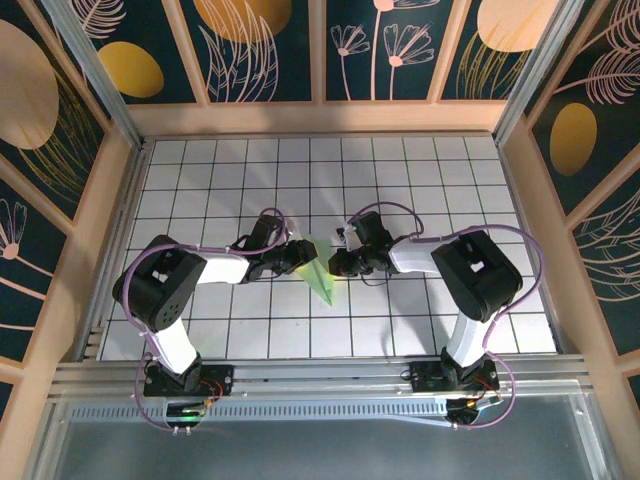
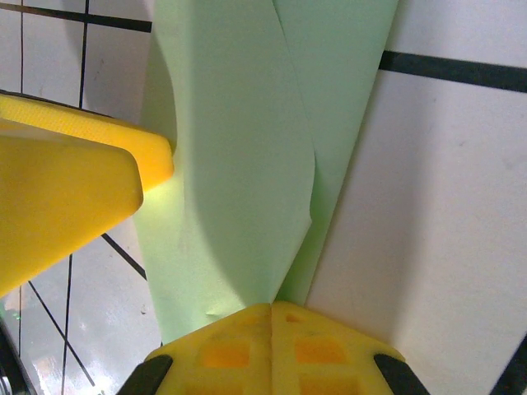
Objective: Fold a paper plane with a square sheet of paper (fold left side to right side)
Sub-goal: Fourth fold the wing at the center of the table.
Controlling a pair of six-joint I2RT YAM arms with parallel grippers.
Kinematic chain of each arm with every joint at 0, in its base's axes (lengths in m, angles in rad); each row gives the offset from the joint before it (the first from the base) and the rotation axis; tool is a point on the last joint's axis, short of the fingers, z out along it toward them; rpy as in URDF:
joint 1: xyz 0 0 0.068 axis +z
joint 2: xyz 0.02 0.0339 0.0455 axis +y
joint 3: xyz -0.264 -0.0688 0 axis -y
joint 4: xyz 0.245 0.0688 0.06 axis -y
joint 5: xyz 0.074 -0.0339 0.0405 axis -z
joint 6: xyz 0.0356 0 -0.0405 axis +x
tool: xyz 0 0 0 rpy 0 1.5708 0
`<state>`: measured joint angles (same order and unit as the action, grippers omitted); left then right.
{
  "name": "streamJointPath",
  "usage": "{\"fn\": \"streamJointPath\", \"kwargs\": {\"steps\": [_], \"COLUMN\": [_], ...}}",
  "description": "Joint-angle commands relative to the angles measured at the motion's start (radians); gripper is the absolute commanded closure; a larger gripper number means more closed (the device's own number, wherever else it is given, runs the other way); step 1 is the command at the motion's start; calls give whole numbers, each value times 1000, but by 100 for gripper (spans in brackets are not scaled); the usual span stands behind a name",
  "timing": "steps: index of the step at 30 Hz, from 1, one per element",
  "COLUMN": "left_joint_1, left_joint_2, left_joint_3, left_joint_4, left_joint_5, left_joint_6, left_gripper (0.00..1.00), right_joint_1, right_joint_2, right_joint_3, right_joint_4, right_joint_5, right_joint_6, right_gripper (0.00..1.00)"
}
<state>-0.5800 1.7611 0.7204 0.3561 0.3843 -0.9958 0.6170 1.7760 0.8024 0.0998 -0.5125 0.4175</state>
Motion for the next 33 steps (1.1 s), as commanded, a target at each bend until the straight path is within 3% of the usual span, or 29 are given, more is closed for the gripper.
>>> {"fn": "streamJointPath", "kwargs": {"steps": [1, 15, 23, 29, 31, 33], "left_joint_1": [0, 0, 0, 1, -1, 0], "left_joint_2": [23, 13, -41, -124, -135, -131], "left_joint_3": [-12, -7, 17, 31, 33, 33], "left_joint_4": [-44, -25, 6, -50, -67, -61], "left_joint_5": [-44, -26, 25, -13, -20, 0], "left_joint_6": [24, 17, 8, 37, 51, 55], "left_gripper": [55, 54, 51, 50, 52, 62], "right_joint_1": [10, 13, 17, 18, 18, 18], "right_joint_2": [-11, 14, 58, 74, 72, 71], "right_joint_3": [5, -3, -11, -15, -12, -11], "right_joint_4": [-18, -67, -92, -87, -88, -89], "right_joint_5": [26, 68, 88, 84, 84, 85], "right_joint_6": [-14, -24, 1, 7, 6, 4], "right_gripper": [100, 100, 100, 100, 100, 100]}}
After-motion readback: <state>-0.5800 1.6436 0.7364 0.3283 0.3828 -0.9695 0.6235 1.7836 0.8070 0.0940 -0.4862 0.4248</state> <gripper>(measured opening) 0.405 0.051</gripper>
